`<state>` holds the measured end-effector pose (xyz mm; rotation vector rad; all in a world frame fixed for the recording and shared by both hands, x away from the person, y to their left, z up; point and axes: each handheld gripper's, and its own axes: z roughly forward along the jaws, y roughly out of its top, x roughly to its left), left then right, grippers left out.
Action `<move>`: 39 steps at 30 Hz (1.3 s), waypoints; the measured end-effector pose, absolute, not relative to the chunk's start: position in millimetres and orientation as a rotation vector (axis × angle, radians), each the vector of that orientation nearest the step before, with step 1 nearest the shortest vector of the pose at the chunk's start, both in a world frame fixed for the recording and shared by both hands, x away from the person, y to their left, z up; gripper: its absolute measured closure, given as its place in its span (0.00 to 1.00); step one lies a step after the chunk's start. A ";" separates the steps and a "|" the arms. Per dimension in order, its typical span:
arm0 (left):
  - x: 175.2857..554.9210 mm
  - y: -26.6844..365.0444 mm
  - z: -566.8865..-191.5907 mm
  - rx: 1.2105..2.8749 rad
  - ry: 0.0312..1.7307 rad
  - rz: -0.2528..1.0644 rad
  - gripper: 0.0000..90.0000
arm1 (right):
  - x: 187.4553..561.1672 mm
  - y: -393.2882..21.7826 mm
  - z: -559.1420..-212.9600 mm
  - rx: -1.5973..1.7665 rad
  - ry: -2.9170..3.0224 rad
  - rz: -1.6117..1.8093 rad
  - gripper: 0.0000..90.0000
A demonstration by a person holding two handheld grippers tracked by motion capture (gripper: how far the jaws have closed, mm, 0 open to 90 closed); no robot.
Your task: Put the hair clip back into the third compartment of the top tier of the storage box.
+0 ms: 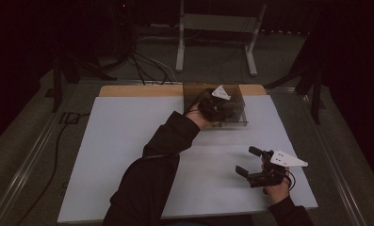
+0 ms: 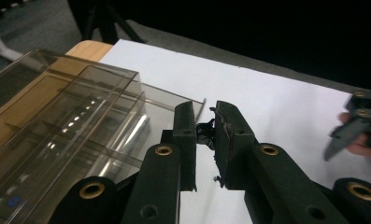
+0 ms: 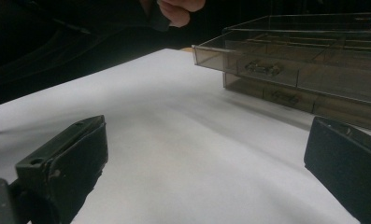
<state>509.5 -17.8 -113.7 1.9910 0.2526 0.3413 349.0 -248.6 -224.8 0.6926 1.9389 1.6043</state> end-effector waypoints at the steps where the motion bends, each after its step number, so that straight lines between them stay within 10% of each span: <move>1: 510.6 -18.5 -114.1 1.995 0.260 0.344 0.90 | 348.8 -248.7 -224.3 0.692 1.938 1.605 0.00; 39: 539.0 -61.2 -127.3 2.021 0.400 0.376 0.89 | 348.7 -250.4 -223.9 0.699 1.933 1.621 0.00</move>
